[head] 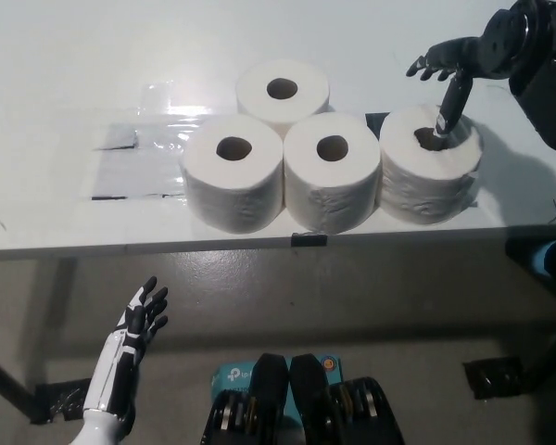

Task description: A few rolls of toilet paper are kept infront of the robot and the robot uses its right hand to lift one of the rolls and and places it on top of the other rolls to stack it.

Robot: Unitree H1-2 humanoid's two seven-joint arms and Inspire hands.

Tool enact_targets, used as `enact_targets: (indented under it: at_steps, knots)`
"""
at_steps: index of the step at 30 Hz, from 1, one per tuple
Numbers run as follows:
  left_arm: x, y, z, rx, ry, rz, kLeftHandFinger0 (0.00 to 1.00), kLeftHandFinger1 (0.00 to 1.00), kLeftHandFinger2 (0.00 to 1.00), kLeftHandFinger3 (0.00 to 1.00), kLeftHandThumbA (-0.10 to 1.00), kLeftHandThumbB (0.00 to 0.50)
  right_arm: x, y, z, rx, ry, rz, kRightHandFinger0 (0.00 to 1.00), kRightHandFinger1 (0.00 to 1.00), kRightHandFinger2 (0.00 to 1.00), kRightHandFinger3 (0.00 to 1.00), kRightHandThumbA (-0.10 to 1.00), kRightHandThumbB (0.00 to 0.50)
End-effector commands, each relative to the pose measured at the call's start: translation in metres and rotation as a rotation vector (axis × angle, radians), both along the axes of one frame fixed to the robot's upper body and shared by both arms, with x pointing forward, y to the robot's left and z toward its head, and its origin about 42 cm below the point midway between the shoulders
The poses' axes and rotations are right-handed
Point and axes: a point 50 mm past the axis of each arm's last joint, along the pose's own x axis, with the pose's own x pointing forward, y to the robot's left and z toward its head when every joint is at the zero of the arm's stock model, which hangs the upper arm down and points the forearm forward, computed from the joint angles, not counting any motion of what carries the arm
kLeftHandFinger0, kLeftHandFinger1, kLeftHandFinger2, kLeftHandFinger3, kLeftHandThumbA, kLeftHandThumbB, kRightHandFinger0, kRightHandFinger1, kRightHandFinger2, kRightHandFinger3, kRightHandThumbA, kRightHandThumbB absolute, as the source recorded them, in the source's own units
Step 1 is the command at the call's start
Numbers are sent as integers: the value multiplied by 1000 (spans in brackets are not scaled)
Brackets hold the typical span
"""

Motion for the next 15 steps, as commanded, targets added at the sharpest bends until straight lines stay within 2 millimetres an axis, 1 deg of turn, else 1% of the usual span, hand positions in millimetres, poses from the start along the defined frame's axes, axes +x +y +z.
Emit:
enact_targets:
  at_steps: [1, 2, 4, 5, 6, 8, 9, 10, 11, 14, 15]
  knots:
    - [1, 1, 12, 12, -52, -17, 1000, 1000, 1000, 1000, 1000, 61, 3, 8, 44, 4, -79, 40, 1000, 1000, 1000, 1000, 1000, 365]
    - [1, 1, 12, 10, -51, -16, 1000, 1000, 1000, 1000, 1000, 63, 3, 8, 43, 9, -70, 46, 1000, 1000, 1000, 1000, 1000, 356]
    - [1, 1, 13, 11, -49, -17, 1000, 1000, 1000, 1000, 1000, 70, 3, 10, 42, 19, -64, 47, 1000, 1000, 1000, 1000, 1000, 356]
    - [1, 1, 13, 12, -49, -19, 1000, 1000, 1000, 1000, 1000, 68, 3, 10, 41, 27, -65, 40, 1000, 1000, 1000, 1000, 1000, 357]
    - [1, 1, 13, 3, -53, -15, 1000, 1000, 1000, 1000, 1000, 55, 3, 10, 41, 28, -65, 39, 1000, 1000, 1000, 1000, 1000, 357]
    - [1, 1, 13, 12, -59, -21, 1000, 1000, 1000, 1000, 1000, 48, 4, 10, 38, 29, -69, 50, 1000, 1000, 1000, 1000, 1000, 340]
    - [1, 1, 13, 20, -58, -26, 1000, 1000, 1000, 1000, 1000, 46, 4, 10, 33, 21, -78, 51, 1000, 1000, 1000, 1000, 1000, 352]
    - [1, 1, 13, 17, -56, -23, 1000, 1000, 1000, 1000, 1000, 61, 5, 10, 33, 19, -81, 50, 1000, 1000, 1000, 1000, 1000, 355]
    - [1, 2, 13, 17, -54, -16, 1000, 1000, 1000, 1000, 1000, 78, 5, 9, 31, 19, -87, 50, 1000, 1000, 1000, 1000, 1000, 349]
    - [1, 2, 14, 15, -59, -18, 1000, 1000, 1000, 1000, 1000, 71, 4, 10, 27, 6, -102, 59, 1000, 1000, 1000, 1000, 1000, 337]
    - [1, 2, 14, 14, -60, -18, 1000, 1000, 1000, 1000, 1000, 67, 3, 11, 25, 3, -99, 72, 1000, 1000, 1000, 1000, 1000, 315]
